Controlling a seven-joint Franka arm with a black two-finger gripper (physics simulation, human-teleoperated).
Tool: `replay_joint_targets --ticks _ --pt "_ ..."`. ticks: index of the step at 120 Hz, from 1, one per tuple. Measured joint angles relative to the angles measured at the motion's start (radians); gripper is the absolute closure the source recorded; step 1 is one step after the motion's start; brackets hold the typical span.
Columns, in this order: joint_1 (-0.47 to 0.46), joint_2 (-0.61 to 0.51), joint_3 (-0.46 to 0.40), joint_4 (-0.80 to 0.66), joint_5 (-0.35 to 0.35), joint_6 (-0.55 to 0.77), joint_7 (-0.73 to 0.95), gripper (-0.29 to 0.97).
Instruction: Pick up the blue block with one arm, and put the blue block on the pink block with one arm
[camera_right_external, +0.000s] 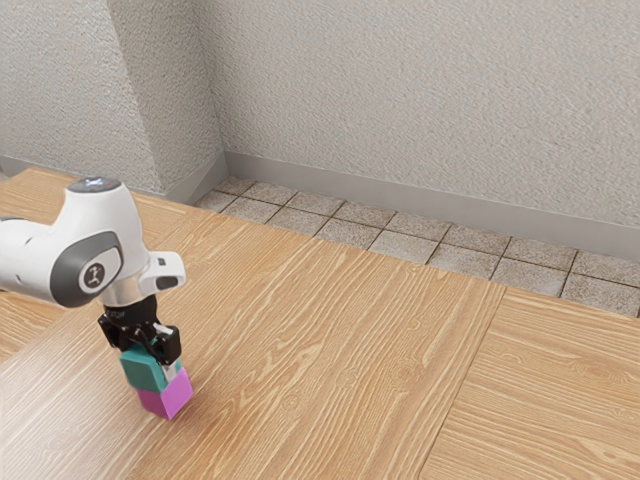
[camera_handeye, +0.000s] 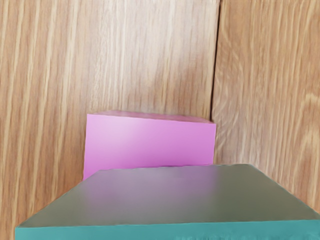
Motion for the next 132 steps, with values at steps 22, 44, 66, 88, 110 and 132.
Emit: replay_joint_targets --ticks 22,44,66,88,110,132 --pt "0.007 0.012 0.000 0.010 0.024 -0.001 0.015 0.42" --pt "0.017 0.038 0.001 0.025 0.036 -0.001 0.037 0.39" --pt "0.016 0.070 0.000 0.064 0.030 0.000 0.062 0.21" --pt "0.012 0.038 -0.004 0.094 0.026 -0.006 0.084 0.09" --pt "0.010 -0.014 0.001 0.553 0.025 -0.240 0.114 0.04" --pt "0.006 -0.063 0.045 0.698 0.031 -0.442 0.194 0.02"
